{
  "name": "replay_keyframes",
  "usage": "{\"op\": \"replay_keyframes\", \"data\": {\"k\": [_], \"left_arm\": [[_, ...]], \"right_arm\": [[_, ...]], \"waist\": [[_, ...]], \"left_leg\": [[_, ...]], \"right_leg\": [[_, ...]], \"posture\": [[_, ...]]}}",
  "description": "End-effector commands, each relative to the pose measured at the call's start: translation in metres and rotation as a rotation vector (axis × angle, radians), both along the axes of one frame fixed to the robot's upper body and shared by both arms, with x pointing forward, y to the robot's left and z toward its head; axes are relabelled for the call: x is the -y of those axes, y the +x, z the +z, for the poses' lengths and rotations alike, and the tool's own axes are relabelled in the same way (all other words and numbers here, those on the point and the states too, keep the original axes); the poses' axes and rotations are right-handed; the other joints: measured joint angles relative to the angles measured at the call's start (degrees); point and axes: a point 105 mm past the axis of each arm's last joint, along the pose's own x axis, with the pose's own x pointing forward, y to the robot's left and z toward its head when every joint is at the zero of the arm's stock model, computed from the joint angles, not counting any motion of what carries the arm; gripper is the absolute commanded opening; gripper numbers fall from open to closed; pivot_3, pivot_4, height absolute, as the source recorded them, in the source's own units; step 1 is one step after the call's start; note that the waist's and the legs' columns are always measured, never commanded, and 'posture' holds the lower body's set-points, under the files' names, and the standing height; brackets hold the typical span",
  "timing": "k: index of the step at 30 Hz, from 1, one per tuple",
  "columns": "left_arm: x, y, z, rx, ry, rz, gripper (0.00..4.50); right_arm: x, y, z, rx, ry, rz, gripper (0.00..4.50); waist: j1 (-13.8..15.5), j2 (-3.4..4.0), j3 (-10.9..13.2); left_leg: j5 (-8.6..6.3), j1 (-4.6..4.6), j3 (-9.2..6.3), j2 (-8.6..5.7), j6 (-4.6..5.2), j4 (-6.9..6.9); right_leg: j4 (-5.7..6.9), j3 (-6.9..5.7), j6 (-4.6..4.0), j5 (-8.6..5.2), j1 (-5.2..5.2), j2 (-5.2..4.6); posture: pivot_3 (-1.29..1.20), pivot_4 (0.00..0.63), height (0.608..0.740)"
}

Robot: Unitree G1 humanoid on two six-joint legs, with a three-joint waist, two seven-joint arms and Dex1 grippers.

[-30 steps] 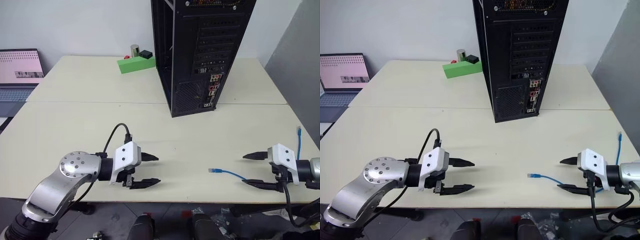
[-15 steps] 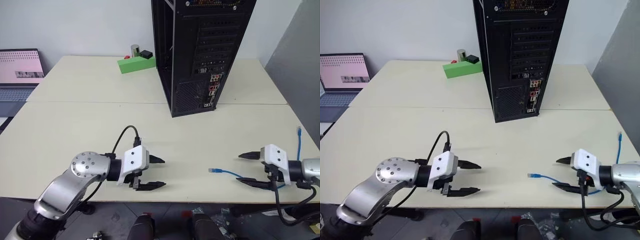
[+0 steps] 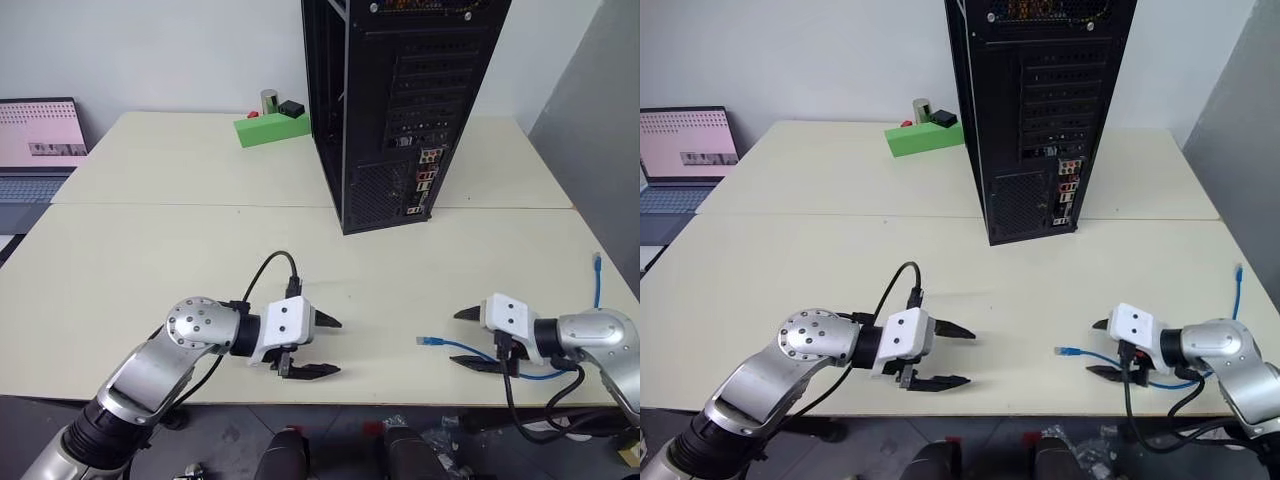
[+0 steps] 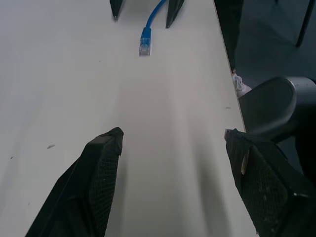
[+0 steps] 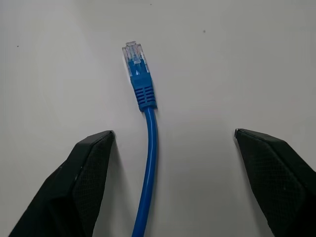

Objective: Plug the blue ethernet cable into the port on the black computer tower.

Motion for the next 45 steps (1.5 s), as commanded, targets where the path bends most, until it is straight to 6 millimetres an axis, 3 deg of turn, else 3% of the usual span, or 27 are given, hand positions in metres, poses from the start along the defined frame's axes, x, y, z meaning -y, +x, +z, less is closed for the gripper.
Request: {"op": "replay_keyframes", "data": {"k": [1,17,23,29,38,41,45], "left_arm": [[0.006,-0.002,0.01,0.034,-0.02,-0.029,3.52],[0.012,-0.003,0.01,0.008,-0.063,-0.038,3.52],[0.018,0.011,0.006,0.011,-0.078,0.012,3.52],[0.026,0.027,0.002,-0.01,-0.082,0.035,3.52],[0.039,0.037,0.0,-0.037,-0.11,0.047,3.52],[0.041,0.036,-0.001,-0.044,-0.118,0.041,3.06],[0.043,0.035,-0.003,-0.044,-0.112,0.028,2.12]], "right_arm": [[-0.008,-0.003,-0.004,-0.021,0.011,0.026,4.16],[-0.027,-0.005,0.001,-0.046,0.061,0.069,0.03],[-0.056,-0.002,0.024,-0.018,0.136,0.123,0.01],[-0.078,0.001,0.034,-0.002,0.148,0.17,0.01],[-0.091,0.006,0.037,0.012,0.168,0.184,0.01],[-0.094,0.006,0.038,0.018,0.17,0.187,0.0],[-0.096,0.008,0.039,0.023,0.171,0.19,0.0]], "waist": [[0.0,0.0,0.0],[0.0,-0.01,0.0],[0.0,-0.01,0.0],[0.1,-0.01,0.0],[0.0,-0.01,0.0],[0.0,-0.01,0.0],[0.0,-0.01,0.0]], "left_leg": [[0.0,0.0,0.0,0.0,0.0,0.0],[0.0,0.01,-0.01,0.0,0.0,0.02],[0.0,-0.01,-0.03,-0.01,0.0,0.03],[0.0,-0.04,-0.07,-0.02,0.0,0.05],[0.0,-0.05,-0.09,-0.02,0.0,0.06],[0.0,-0.05,-0.09,-0.02,0.0,0.06],[0.0,-0.05,-0.1,-0.02,0.0,0.06]], "right_leg": [[0.0,0.0,0.0,0.0,0.0,0.0],[0.02,0.0,0.0,0.0,0.01,0.01],[0.03,-0.01,0.0,0.0,0.0,0.01],[0.03,-0.06,0.0,0.01,0.0,0.01],[0.05,-0.07,0.0,0.01,-0.02,0.01],[0.05,-0.07,0.0,0.01,-0.02,0.01],[0.05,-0.07,0.0,0.01,-0.01,0.01]], "posture": [[0.0,0.15,0.74],[0.0,0.15,0.74],[0.0,0.15,0.74],[0.0,0.15,0.74],[0.0,0.15,0.74],[0.0,0.15,0.74],[0.0,0.15,0.74]]}}
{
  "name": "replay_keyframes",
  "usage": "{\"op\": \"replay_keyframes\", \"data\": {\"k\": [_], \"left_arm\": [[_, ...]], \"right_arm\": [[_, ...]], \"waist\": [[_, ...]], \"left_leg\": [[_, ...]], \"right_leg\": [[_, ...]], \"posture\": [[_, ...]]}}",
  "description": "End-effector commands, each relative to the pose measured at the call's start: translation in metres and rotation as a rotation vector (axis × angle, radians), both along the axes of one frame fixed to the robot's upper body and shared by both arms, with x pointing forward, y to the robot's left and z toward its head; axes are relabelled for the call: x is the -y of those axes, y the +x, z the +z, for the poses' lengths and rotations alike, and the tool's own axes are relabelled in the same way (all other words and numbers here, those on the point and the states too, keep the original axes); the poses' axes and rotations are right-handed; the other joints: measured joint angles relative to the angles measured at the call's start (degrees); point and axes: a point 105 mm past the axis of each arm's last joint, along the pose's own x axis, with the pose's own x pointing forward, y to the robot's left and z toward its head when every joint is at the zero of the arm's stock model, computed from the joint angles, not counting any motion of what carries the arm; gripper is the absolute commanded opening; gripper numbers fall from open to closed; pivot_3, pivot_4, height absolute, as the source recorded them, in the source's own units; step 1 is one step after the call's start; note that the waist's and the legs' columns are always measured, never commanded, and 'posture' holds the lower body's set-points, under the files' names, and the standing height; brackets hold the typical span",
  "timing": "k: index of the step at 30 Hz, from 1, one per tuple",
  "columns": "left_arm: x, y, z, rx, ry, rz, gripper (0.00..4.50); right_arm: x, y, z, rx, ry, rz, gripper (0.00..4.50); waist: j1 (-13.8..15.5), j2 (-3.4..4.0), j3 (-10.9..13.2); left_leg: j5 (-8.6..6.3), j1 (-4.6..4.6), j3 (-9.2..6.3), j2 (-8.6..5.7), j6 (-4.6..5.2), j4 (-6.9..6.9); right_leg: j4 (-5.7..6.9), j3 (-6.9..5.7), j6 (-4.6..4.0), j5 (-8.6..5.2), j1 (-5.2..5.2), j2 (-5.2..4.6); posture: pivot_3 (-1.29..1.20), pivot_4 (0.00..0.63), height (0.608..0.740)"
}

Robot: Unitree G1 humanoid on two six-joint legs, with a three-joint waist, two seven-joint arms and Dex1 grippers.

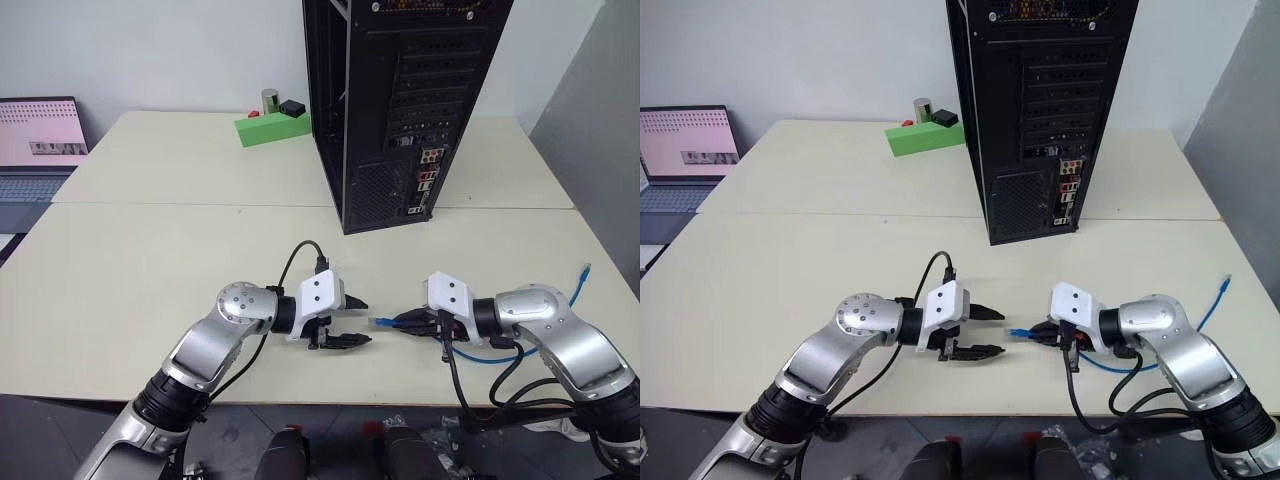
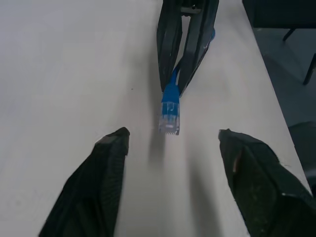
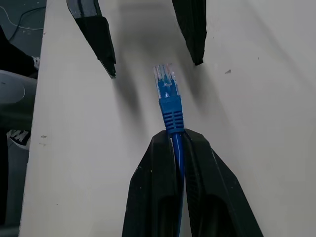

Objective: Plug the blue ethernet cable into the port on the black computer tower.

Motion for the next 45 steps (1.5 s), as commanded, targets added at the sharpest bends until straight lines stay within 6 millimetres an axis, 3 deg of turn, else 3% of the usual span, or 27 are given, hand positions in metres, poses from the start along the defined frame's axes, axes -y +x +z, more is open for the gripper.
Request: {"op": "replay_keyframes", "data": {"k": [1,11,21,28,35,45], "left_arm": [[0.005,0.001,0.004,0.024,-0.005,-0.017,1.95],[0.008,0.005,0.003,0.044,-0.013,-0.015,0.01],[0.006,0.004,-0.001,0.041,-0.015,-0.019,0.01],[-0.001,0.008,-0.003,0.035,-0.023,0.016,1.37],[0.006,0.009,0.006,0.052,-0.074,0.012,2.9],[0.01,0.009,0.005,0.044,-0.074,-0.002,2.9]], "right_arm": [[-0.007,0.0,0.01,0.039,0.014,0.028,0.0],[-0.007,0.0,0.01,0.049,-0.004,0.047,0.0],[-0.005,0.001,0.01,0.061,-0.015,0.046,0.0],[-0.003,0.004,0.01,0.068,-0.022,0.044,0.0],[-0.006,0.002,0.01,0.063,-0.024,0.064,0.0],[-0.009,0.001,0.011,0.064,-0.025,0.072,0.0]], "waist": [[0.0,0.0,0.0],[0.0,0.0,0.0],[0.0,0.0,0.0],[0.0,0.0,0.0],[0.0,0.0,0.0],[0.0,0.0,0.0]], "left_leg": [[0.0,0.0,0.0,0.0,0.0,0.0],[0.0,0.0,0.0,0.0,0.0,0.0],[0.0,0.0,0.0,0.0,0.0,0.0],[0.0,0.0,-0.01,0.0,0.0,0.0],[0.0,0.0,-0.01,0.0,0.0,0.01],[0.0,0.0,-0.01,-0.01,0.0,0.01]], "right_leg": [[0.0,0.0,0.0,0.0,0.0,0.0],[0.0,-0.01,0.0,0.0,0.0,0.0],[0.0,0.0,0.0,0.0,0.0,0.0],[0.0,0.0,0.0,0.0,0.0,0.0],[0.0,-0.01,0.0,0.0,0.0,0.0],[0.0,-0.01,0.0,0.0,0.0,0.0]], "posture": [[0.0,0.15,0.74],[0.0,0.15,0.74],[0.0,0.15,0.74],[0.0,0.15,0.74],[0.0,0.15,0.74],[0.0,0.15,0.74]]}}
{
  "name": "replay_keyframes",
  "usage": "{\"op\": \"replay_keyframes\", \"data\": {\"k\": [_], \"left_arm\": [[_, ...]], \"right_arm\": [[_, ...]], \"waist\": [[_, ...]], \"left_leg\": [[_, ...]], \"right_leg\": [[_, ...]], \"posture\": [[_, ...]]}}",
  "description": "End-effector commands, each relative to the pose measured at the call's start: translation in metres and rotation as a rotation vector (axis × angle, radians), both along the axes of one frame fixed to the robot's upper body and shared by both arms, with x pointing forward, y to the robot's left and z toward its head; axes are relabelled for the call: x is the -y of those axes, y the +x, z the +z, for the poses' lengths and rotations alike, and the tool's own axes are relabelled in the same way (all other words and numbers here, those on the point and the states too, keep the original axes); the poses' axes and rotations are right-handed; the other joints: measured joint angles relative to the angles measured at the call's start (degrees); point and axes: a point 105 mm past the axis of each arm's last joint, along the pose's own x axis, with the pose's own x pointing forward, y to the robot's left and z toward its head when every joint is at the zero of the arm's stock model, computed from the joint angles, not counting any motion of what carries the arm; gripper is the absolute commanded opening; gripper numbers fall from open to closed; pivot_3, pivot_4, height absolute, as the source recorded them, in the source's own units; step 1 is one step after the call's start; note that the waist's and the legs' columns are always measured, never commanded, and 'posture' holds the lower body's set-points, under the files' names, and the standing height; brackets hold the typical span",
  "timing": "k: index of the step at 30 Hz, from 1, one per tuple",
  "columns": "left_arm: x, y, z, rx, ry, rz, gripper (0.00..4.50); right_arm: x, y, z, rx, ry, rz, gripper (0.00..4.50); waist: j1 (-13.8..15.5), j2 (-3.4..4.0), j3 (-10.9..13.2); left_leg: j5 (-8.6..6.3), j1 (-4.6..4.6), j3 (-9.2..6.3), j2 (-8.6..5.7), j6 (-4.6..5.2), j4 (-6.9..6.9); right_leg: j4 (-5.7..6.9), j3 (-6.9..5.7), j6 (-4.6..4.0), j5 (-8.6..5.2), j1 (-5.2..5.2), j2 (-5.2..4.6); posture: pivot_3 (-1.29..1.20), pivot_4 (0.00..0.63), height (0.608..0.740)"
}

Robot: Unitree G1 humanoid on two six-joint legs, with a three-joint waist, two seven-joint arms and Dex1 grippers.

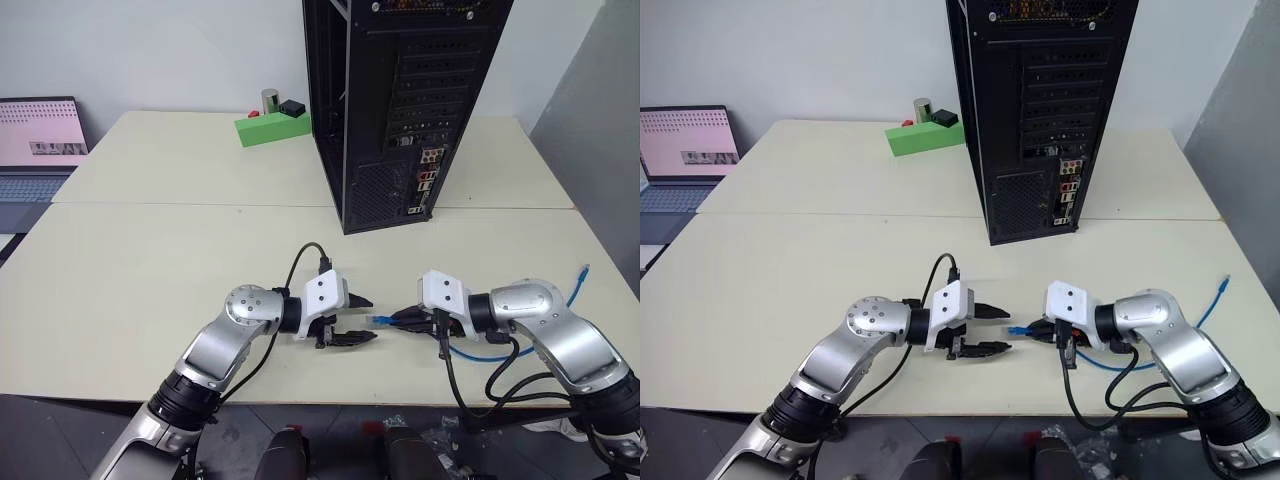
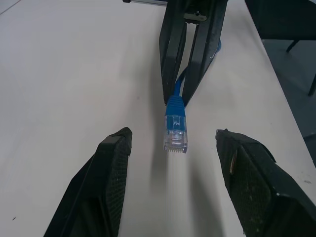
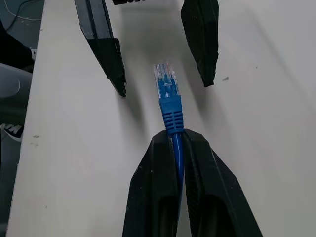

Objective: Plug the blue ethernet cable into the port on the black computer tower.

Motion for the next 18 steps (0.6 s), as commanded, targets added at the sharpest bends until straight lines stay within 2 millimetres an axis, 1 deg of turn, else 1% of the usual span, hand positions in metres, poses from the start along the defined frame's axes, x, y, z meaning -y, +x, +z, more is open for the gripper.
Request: {"op": "replay_keyframes", "data": {"k": [1,5,6,9,13,15,18], "left_arm": [[0.0033,0.0008,0.0092,0.032,-0.017,-0.021,2.9],[0.0038,0.0003,0.0085,0.029,-0.016,-0.025,2.13],[0.0041,0.0006,0.0086,0.029,-0.017,-0.025,1.87],[0.0043,0.0012,0.0083,0.032,-0.015,-0.023,1.35],[0.0045,0.0016,0.0078,0.034,-0.014,-0.021,0.48],[0.0045,0.0017,0.0073,0.035,-0.013,-0.02,0.32],[0.0036,0.0003,0.0055,0.035,-0.008,-0.024,0.32]], "right_arm": [[-0.0053,-0.0024,0.0088,0.037,0.004,0.036,0.0],[-0.0059,-0.0026,0.009,0.039,0.002,0.039,0.0],[-0.0061,-0.0025,0.009,0.039,0.002,0.04,0.0],[-0.0069,-0.0025,0.0094,0.04,0.003,0.043,0.0],[-0.0076,-0.0032,0.009,0.038,-0.001,0.051,0.0],[-0.0078,-0.0036,0.0085,0.039,-0.006,0.057,0.0],[-0.0069,-0.0031,0.0074,0.04,-0.014,0.057,0.0]], "waist": [[0.0,0.0,0.0],[0.0,0.0,0.0],[0.0,0.0,0.0],[0.0,0.0,0.0],[0.0,0.0,0.0],[0.0,0.0,0.0],[0.0,0.0,0.0]], "left_leg": [[0.0,0.0,0.0,0.0,0.0,0.0],[0.0,0.0,0.0,0.0,0.0,0.0],[0.0,0.0,0.0,0.0,0.0,0.0],[0.0,0.0,0.0,0.0,0.0,0.0],[0.0,0.0,0.0,0.0,0.0,0.0],[0.0,0.0,0.0,0.0,0.0,0.0],[0.0,0.0,0.0,0.0,0.0,0.0]], "right_leg": [[0.0,0.0,0.0,0.0,0.0,0.0],[0.0,0.0,0.0,0.0,0.0,0.0],[0.0,0.0,0.0,0.0,0.0,0.0],[0.0,0.0,0.0,0.0,0.0,0.0],[0.0,0.0,0.0,0.0,0.0,0.0],[0.0,0.0,0.0,0.0,0.0,0.0],[0.0,0.0,0.0,0.0,0.0,0.0]], "posture": [[0.0,0.15,0.74],[0.0,0.15,0.74],[0.0,0.15,0.74],[0.0,0.15,0.74],[0.0,0.15,0.74],[0.0,0.15,0.74],[0.0,0.15,0.74]]}}
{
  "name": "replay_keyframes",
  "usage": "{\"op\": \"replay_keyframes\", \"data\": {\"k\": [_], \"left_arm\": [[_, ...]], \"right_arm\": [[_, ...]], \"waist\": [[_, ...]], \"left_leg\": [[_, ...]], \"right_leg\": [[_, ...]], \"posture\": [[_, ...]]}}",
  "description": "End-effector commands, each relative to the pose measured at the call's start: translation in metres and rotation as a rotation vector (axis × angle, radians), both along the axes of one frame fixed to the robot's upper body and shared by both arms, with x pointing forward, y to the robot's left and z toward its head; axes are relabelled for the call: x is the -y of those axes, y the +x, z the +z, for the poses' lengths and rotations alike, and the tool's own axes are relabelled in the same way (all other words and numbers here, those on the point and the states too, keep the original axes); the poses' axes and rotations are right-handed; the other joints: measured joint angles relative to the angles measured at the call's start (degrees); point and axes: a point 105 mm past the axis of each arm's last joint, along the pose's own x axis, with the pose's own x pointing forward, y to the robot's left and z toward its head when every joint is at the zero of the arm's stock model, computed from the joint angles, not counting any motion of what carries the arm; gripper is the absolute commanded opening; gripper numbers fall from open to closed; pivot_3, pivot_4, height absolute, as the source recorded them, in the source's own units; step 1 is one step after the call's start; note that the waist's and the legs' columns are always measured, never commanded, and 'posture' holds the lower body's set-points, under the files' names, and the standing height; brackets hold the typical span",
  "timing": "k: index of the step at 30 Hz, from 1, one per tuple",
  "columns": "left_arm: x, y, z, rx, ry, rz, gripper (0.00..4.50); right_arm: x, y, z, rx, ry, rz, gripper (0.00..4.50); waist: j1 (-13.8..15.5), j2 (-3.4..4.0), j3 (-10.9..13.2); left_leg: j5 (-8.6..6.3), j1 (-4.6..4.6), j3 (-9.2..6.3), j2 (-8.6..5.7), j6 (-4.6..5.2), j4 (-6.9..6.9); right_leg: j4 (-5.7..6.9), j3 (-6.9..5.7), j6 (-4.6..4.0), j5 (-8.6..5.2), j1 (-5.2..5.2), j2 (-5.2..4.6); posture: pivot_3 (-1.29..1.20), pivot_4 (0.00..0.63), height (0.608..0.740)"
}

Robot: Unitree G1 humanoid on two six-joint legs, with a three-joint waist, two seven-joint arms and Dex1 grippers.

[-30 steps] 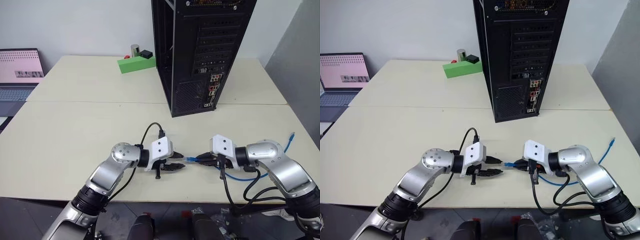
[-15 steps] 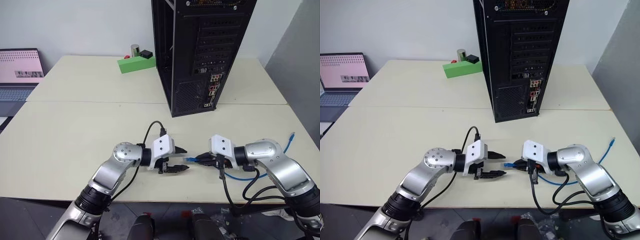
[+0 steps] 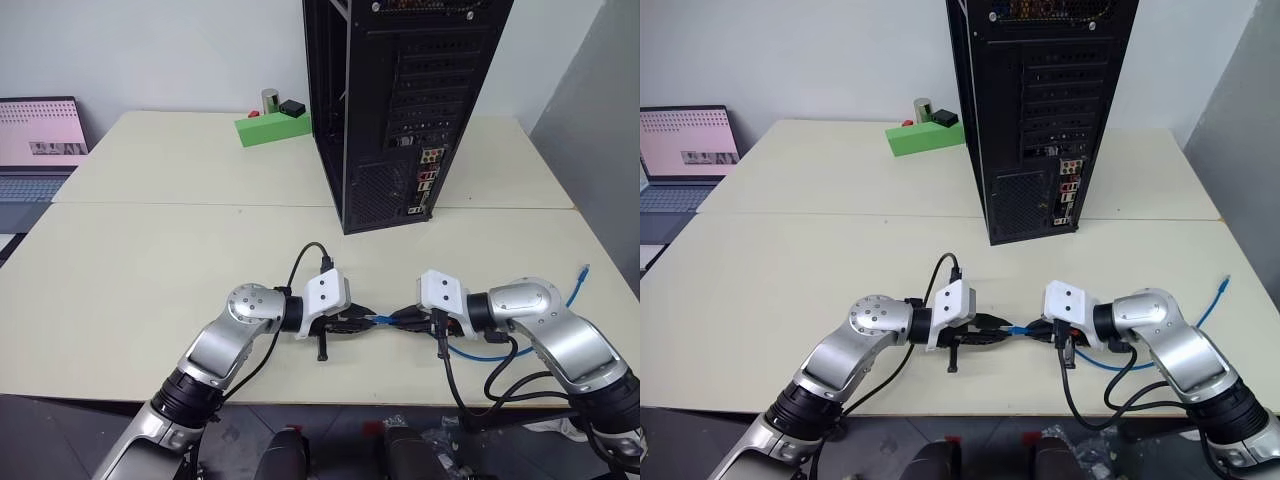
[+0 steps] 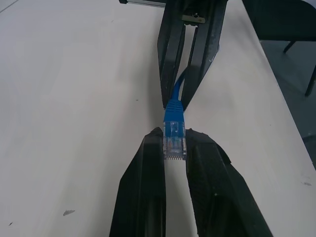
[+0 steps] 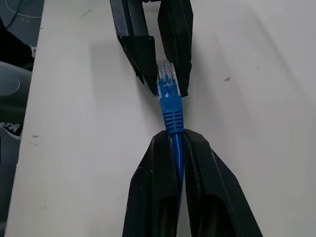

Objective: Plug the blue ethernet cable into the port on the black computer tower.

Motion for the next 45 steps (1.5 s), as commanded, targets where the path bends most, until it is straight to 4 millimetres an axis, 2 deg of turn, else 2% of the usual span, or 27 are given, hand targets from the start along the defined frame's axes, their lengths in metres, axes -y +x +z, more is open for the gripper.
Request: {"op": "replay_keyframes", "data": {"k": [1,2,7,10,12,15,17,21,25,27,34,45], "left_arm": [[0.003,-0.001,0.007,0.044,-0.015,-0.02,0.32],[0.002,-0.002,0.007,0.045,-0.016,-0.021,0.32],[-0.003,-0.001,0.007,0.083,-0.021,-0.025,0.32],[-0.011,-0.003,0.005,0.159,0.0,-0.062,0.31],[-0.015,-0.004,0.006,0.229,-0.013,-0.077,0.31],[-0.02,0.0,0.008,0.386,-0.019,-0.087,0.31],[-0.021,0.002,0.012,0.573,-0.018,-0.108,0.31],[-0.025,-0.005,0.017,0.843,-0.047,-0.203,0.31],[-0.031,-0.01,0.022,1.009,-0.099,-0.246,0.31],[-0.032,-0.009,0.029,1.08,-0.127,-0.237,0.31],[-0.037,-0.002,0.034,1.178,-0.127,-0.222,0.31],[-0.033,-0.002,0.04,1.23,-0.153,-0.211,0.31]], "right_arm": [[-0.004,-0.002,0.009,0.039,0.0,0.044,0.32],[-0.003,-0.001,0.009,0.042,0.0,0.04,0.65],[0.006,0.002,0.017,0.047,-0.007,0.035,1.57],[0.023,0.001,0.028,0.025,-0.006,0.016,2.26],[0.029,0.002,0.036,-0.019,0.052,-0.034,2.76],[0.027,0.0,0.044,-0.098,0.172,-0.089,3.17],[0.025,-0.001,0.047,-0.149,0.251,-0.128,3.17],[0.015,0.003,0.051,-0.145,0.359,-0.176,3.17],[0.0,0.001,0.058,-0.138,0.472,-0.166,3.17],[-0.006,-0.005,0.056,-0.204,0.497,-0.127,3.17],[-0.01,-0.013,0.054,-0.362,0.55,-0.115,3.17],[-0.023,-0.014,0.05,-0.411,0.566,-0.096,3.17]], "waist": [[0.0,0.0,0.0],[0.0,0.0,0.0],[0.0,0.0,0.0],[0.1,0.0,0.0],[0.0,0.0,0.0],[0.0,0.0,0.0],[0.0,0.0,0.0],[0.1,0.01,0.0],[0.1,0.02,0.0],[0.1,0.02,0.0],[0.0,0.02,0.0],[0.0,0.02,0.0]], "left_leg": [[0.0,0.0,0.0,0.0,0.0,0.0],[0.0,-0.01,0.0,0.0,0.0,0.0],[0.0,0.0,0.0,0.0,0.0,0.0],[0.0,-0.01,0.0,0.0,0.0,0.0],[0.0,-0.01,0.0,0.0,0.0,0.0],[0.0,0.01,0.0,0.02,0.0,0.0],[0.0,0.0,-0.01,0.02,0.0,0.0],[0.0,-0.01,0.0,-0.01,0.0,0.0],[0.0,-0.01,0.0,-0.01,0.0,-0.01],[0.0,-0.01,-0.01,-0.01,0.0,-0.01],[0.0,-0.01,-0.01,-0.02,0.01,0.0],[0.0,-0.02,-0.02,-0.02,0.0,0.0]], "right_leg": [[0.0,0.0,0.0,0.0,0.0,0.0],[0.0,0.0,0.0,0.0,0.0,0.0],[0.0,0.0,0.0,0.0,0.0,0.0],[0.0,0.0,0.0,0.0,0.0,0.0],[-0.01,0.0,-0.01,0.0,0.0,-0.01],[-0.01,0.0,-0.01,0.01,0.01,0.0],[-0.01,-0.01,-0.02,0.01,0.01,0.0],[-0.01,0.01,-0.02,0.01,0.0,-0.02],[-0.01,0.01,-0.02,0.01,0.0,-0.02],[0.0,-0.01,-0.01,0.02,0.0,-0.02],[0.01,-0.02,0.03,0.04,0.01,-0.03],[0.03,-0.04,0.03,0.04,0.0,-0.03]], "posture": [[0.0,0.15,0.74],[0.0,0.15,0.74],[0.0,0.15,0.74],[0.0,0.15,0.74],[0.0,0.15,0.74],[0.0,0.15,0.74],[0.0,0.15,0.74],[0.0,0.15,0.74],[0.0,0.15,0.74],[0.0,0.15,0.74],[0.0,0.15,0.74],[0.0,0.15,0.74]]}}
